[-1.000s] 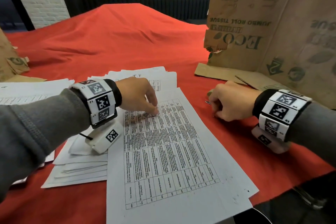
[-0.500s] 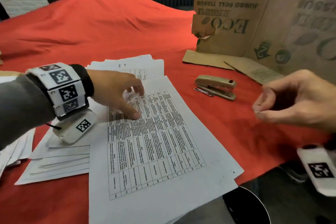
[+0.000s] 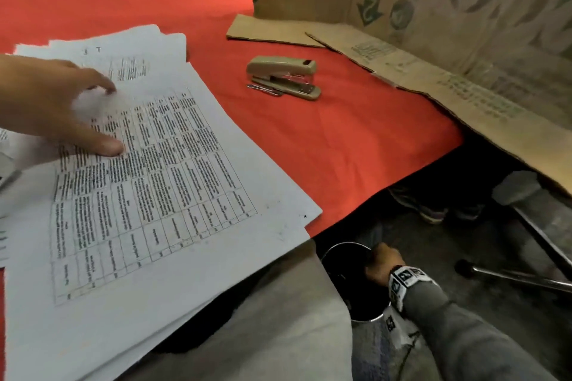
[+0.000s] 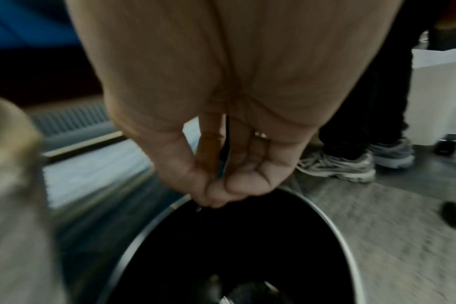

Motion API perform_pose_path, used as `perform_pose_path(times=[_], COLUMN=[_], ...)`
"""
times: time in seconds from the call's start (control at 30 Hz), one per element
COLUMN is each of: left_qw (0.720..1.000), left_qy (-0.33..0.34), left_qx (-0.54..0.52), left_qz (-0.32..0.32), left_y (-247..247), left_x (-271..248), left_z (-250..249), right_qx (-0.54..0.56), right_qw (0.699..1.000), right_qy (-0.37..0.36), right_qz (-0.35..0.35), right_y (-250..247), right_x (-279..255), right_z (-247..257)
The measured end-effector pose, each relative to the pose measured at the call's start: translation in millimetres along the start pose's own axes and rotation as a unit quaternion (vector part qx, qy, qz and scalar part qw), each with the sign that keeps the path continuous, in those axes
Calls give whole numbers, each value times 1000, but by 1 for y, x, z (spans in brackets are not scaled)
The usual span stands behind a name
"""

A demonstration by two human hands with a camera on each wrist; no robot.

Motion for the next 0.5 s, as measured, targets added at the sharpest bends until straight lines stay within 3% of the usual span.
perform_pose_path(times=[0.17, 0.23, 0.4, 0.5], left_qw=[999, 998, 995, 994], left_qy=[-45, -61, -68, -41], left_qx=[-19, -23, -53, -72], left_qz=[12, 26, 52, 76], left_y=[-14, -18, -29, -41], left_x=[-13, -18, -18, -22], left_z=[-22, -31, -39, -40], right_qx=[24, 13, 9, 7], right_qw=[996, 996, 999, 1000], right_qy=[90, 93, 49, -13], right_qz=[-4, 0, 8, 12], right_y=[30, 36, 27, 1], right_x=[25, 33, 35, 25], right_z=[-11, -15, -22, -23])
Point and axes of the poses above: each hand's wrist, its own x-axis towards the middle knuckle, its own y-axis out of the palm, z = x × y, the point moved 6 cm from there along x, towards the middle knuckle, and after that the axes turned 13 degrees about y, right-handed, at the moved point
